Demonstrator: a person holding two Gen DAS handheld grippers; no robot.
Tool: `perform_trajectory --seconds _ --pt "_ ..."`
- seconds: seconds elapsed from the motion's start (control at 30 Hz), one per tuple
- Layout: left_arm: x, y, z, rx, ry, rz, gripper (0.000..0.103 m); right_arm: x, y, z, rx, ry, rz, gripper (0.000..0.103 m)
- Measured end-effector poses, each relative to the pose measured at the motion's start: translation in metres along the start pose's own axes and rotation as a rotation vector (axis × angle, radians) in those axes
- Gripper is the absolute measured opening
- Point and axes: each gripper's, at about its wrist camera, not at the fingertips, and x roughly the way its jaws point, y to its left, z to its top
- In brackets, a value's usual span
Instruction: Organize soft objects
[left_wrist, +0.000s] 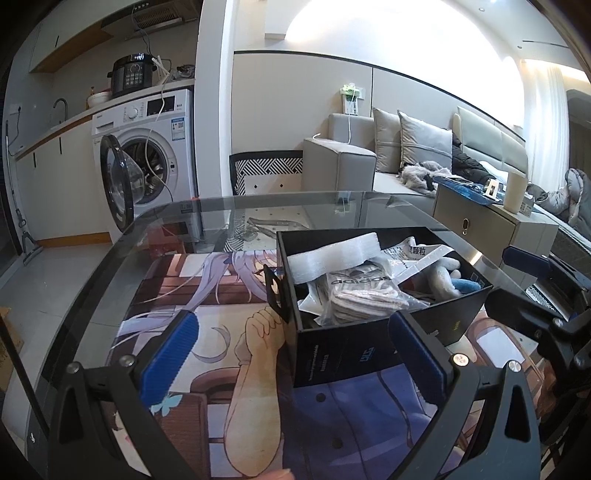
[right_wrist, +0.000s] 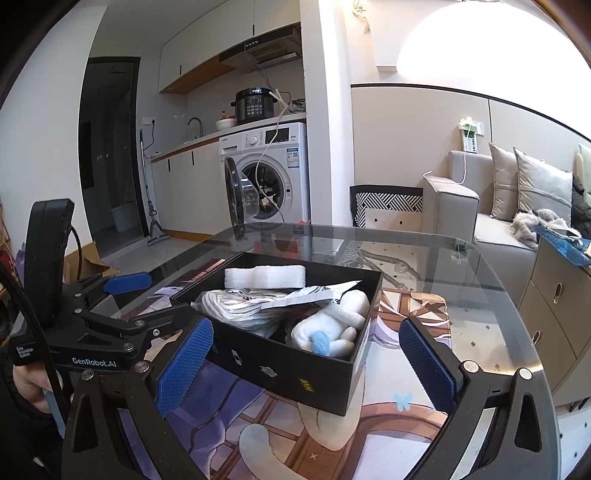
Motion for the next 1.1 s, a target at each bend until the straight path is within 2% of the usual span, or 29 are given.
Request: perform_trajectory --seconds 1.1 --pt "-0.0036 0.0066 -0.0023 -0.02 -0.026 0.003 0.103 0.0026 0.0022 0.0 -0.006 0.001 0.0 0.102"
